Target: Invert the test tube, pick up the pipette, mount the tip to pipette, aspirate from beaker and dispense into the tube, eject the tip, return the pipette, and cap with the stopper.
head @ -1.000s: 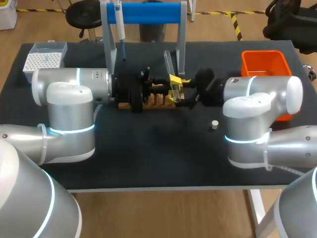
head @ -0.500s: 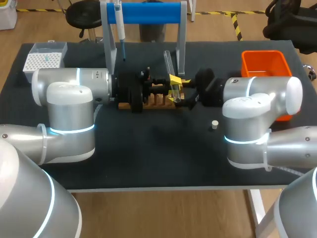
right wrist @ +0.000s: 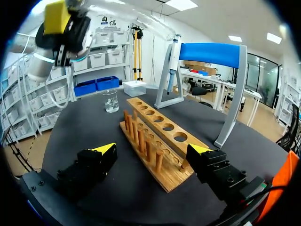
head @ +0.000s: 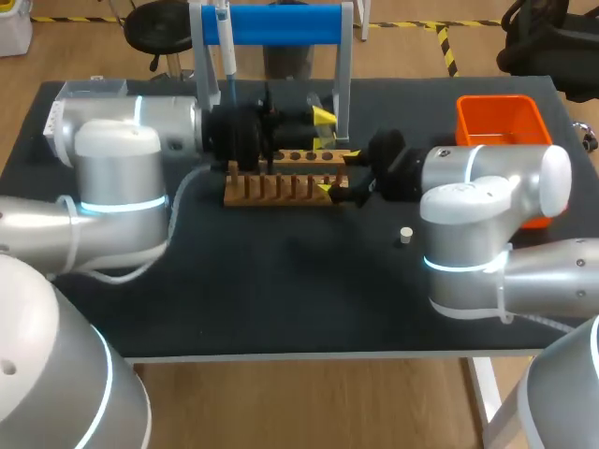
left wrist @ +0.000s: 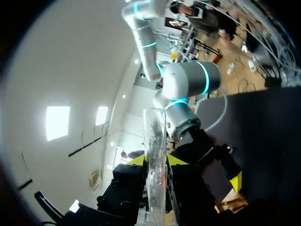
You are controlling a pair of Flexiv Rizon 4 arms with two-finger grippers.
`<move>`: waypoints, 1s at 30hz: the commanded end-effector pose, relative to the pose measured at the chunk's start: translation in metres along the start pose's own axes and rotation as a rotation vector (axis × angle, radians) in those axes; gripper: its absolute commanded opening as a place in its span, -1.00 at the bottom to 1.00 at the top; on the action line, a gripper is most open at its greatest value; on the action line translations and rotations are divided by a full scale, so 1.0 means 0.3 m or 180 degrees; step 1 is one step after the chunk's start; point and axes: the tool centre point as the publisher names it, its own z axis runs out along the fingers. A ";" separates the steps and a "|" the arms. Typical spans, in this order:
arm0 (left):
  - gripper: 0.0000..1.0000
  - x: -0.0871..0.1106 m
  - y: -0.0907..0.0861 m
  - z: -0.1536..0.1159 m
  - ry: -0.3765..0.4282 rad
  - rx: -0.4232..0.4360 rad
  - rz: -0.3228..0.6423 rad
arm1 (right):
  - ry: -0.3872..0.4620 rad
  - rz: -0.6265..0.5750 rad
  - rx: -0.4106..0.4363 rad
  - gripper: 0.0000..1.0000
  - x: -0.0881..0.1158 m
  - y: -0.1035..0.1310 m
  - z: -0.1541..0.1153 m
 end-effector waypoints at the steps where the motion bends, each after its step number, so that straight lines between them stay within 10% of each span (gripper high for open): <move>1: -1.00 -0.046 0.004 -0.016 0.0184 0.0285 -0.1885 | -0.0004 -0.0002 -0.0007 1.00 0.001 -0.003 0.001; 16: -1.00 -0.065 -0.006 -0.019 0.0126 0.0250 -0.1804 | -0.0004 -0.0002 -0.0007 1.00 0.001 -0.003 0.001; 21: -1.00 -0.088 0.077 -0.070 0.0273 0.0233 -0.2805 | -0.0004 -0.0002 -0.0007 1.00 0.001 -0.003 0.001; 30: -1.00 -0.115 0.163 -0.087 0.0036 -0.0068 -0.3445 | -0.0004 -0.0002 -0.0007 1.00 0.001 -0.003 0.001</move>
